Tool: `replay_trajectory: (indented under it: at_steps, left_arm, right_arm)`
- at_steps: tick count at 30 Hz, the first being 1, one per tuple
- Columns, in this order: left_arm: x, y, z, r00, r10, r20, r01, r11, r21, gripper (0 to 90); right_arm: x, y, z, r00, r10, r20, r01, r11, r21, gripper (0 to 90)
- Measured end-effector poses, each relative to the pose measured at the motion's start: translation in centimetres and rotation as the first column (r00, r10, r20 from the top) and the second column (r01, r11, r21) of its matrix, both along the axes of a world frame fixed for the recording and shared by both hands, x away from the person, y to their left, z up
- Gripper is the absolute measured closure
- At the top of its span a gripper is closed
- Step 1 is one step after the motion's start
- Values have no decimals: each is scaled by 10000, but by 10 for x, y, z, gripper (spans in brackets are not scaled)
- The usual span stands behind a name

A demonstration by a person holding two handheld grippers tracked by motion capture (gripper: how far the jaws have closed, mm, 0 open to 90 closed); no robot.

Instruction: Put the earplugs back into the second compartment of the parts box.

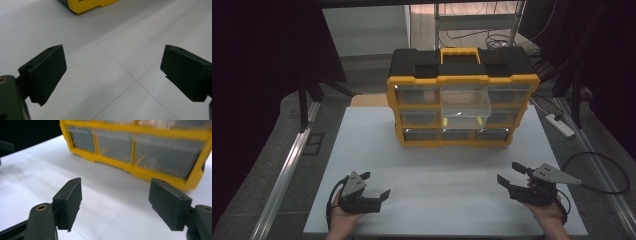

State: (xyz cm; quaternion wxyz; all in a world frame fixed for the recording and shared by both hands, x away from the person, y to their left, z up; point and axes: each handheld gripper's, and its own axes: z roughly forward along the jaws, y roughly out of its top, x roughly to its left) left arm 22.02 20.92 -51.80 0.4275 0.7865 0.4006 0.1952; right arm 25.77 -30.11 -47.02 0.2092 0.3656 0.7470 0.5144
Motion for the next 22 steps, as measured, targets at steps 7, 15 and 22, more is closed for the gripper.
replay_trajectory:
  at_steps: [7,15,22]
  left_arm:
    - [0,-2,0,9999,-109,20,109,9999,28,67]
    - [0,-2,0,9997,-223,57,223,9997,38,67]
    - [1,-3,0,9998,-211,17,210,9998,54,67]
  right_arm:
    - [-2,-11,-18,9996,-291,-69,289,9993,-221,269]
    - [-1,-6,-20,9999,-104,-3,104,9981,-605,262]
    - [-1,-4,-22,10000,-59,68,65,9965,-837,255]
